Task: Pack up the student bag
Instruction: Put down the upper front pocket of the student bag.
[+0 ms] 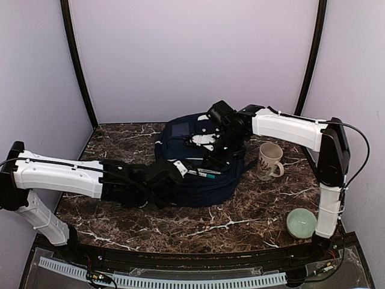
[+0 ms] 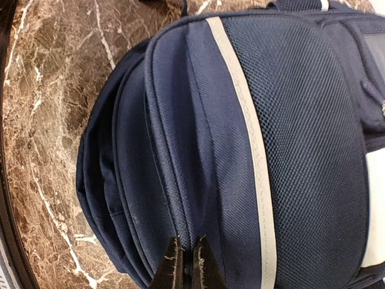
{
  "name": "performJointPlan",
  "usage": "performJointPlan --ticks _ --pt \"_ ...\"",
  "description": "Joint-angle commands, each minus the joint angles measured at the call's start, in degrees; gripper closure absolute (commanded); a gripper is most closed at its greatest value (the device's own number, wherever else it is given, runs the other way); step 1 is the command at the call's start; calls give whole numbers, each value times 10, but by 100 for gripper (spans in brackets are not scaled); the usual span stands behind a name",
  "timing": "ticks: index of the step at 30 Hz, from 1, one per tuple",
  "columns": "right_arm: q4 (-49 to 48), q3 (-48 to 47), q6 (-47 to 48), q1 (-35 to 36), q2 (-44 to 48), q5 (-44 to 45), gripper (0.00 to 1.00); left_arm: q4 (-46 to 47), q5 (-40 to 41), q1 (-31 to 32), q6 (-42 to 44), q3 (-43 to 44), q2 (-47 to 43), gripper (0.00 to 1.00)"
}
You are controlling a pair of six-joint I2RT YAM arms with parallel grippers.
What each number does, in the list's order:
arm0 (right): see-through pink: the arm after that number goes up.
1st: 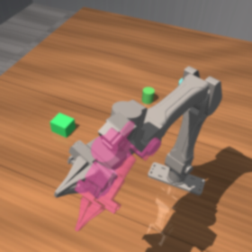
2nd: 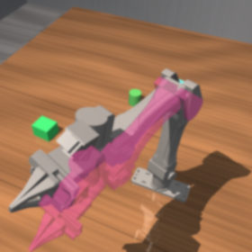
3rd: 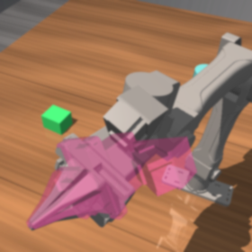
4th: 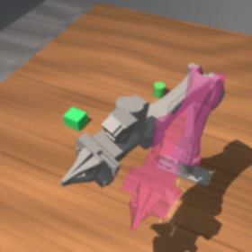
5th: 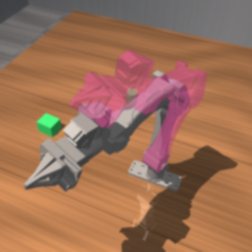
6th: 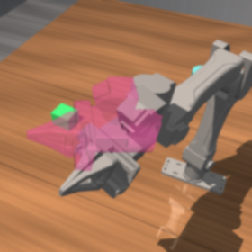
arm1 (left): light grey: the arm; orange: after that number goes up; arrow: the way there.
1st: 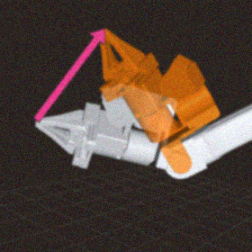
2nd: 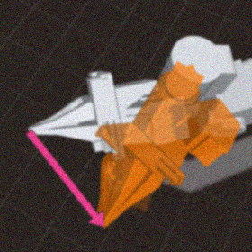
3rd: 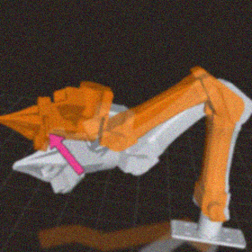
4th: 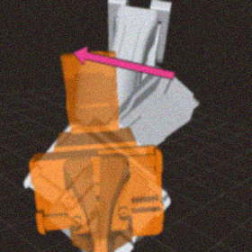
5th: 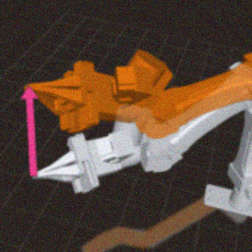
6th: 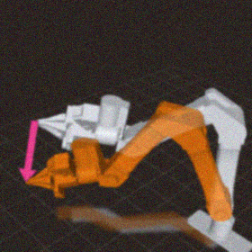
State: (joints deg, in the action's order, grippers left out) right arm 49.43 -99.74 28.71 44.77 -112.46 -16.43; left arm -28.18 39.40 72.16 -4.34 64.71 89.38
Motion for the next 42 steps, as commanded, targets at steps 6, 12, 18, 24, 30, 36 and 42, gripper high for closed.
performJointPlan --ticks 6,12,18,24,30,36,42 --pt "-73 110 -5 17 73 94 59 174 -203 -149 -187 -149 -150 39" --pt "-93 132 11 30 72 141 43 252 -321 -236 -267 -192 -130 36" --pt "-138 152 24 53 66 201 42 367 -410 -313 -327 -235 -126 37" --pt "-204 173 10 61 63 311 44 411 -448 -356 -357 -223 -95 37" --pt "-281 196 9 49 57 408 48 453 -494 -389 -393 -200 -29 37" --pt "-313 207 1 33 61 452 52 462 -501 -393 -404 -183 3 41" --pt "-268 213 0 29 77 358 52 484 -514 -395 -420 -182 31 44"
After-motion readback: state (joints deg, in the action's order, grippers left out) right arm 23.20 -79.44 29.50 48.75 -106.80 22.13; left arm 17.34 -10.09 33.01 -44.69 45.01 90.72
